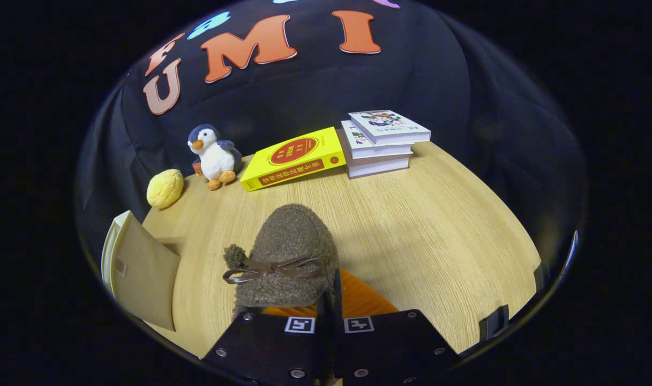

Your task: Open the storage box then place both shoes into the box .Put the left shoe in first, then the right shoe, with the right side of both shoes facing outward in a uniform manner.

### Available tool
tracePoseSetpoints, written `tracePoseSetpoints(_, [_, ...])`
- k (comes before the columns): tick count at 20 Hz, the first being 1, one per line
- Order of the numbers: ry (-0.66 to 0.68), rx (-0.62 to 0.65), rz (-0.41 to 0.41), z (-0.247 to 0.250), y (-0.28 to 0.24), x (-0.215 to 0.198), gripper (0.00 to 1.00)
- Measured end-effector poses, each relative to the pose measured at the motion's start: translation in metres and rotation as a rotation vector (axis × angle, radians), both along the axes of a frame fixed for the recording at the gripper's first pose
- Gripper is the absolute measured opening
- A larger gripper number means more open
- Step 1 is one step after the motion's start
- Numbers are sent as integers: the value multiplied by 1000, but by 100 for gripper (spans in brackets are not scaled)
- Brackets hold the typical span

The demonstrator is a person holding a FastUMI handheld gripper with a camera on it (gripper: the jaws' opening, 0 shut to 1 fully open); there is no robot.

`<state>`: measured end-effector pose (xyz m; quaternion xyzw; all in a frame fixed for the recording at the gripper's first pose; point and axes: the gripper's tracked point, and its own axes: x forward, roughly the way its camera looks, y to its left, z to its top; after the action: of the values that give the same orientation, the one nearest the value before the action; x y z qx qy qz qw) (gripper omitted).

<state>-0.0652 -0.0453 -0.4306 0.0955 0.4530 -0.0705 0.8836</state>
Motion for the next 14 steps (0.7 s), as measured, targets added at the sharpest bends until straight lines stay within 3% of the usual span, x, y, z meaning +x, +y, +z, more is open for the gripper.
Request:
tracePoseSetpoints(6, [-30,15,12,70,55,18,6])
tracePoseSetpoints(14, [-52,83,88,136,182,37,5])
